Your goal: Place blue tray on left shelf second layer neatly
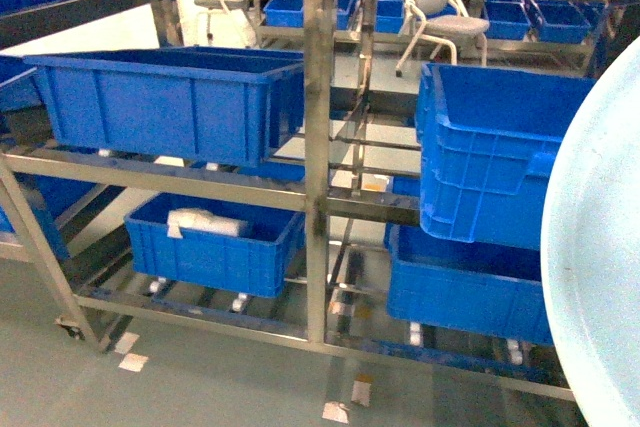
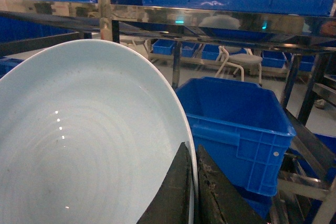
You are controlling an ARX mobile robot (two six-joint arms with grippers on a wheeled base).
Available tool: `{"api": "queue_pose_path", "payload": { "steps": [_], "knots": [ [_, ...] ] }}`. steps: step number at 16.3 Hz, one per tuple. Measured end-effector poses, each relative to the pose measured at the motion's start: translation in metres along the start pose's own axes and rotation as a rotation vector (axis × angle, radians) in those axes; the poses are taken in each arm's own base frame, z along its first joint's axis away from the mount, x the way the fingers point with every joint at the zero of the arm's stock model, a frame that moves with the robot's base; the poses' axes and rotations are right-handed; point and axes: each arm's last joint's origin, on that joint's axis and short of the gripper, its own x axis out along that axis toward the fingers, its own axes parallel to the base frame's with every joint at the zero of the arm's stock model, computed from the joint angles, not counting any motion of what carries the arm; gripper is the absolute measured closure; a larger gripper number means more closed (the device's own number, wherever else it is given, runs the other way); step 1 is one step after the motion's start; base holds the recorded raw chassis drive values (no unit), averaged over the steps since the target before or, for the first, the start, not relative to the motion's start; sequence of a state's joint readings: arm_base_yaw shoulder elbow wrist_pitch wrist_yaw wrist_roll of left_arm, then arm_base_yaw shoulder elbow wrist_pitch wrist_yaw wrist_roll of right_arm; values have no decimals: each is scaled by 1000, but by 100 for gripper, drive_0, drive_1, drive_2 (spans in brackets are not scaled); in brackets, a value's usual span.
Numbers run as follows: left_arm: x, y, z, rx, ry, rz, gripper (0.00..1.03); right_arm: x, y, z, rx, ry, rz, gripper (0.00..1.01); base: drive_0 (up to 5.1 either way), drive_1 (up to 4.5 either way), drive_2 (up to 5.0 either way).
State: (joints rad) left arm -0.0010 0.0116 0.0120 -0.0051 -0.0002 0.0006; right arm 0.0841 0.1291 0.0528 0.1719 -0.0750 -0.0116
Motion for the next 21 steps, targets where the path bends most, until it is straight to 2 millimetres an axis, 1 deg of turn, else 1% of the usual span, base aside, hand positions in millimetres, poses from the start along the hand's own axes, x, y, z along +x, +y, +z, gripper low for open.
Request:
{"api": "queue_pose_path", "payload": {
  "steps": [6,21],
  "knots": [
    [0,0,0,0,0,0,5,0,0,0,0,0,0,99,-158,-158,-158],
    [0,0,0,0,0,-1,5,0,0,0,0,0,0,99,-4,387,-394]
  ]
}}
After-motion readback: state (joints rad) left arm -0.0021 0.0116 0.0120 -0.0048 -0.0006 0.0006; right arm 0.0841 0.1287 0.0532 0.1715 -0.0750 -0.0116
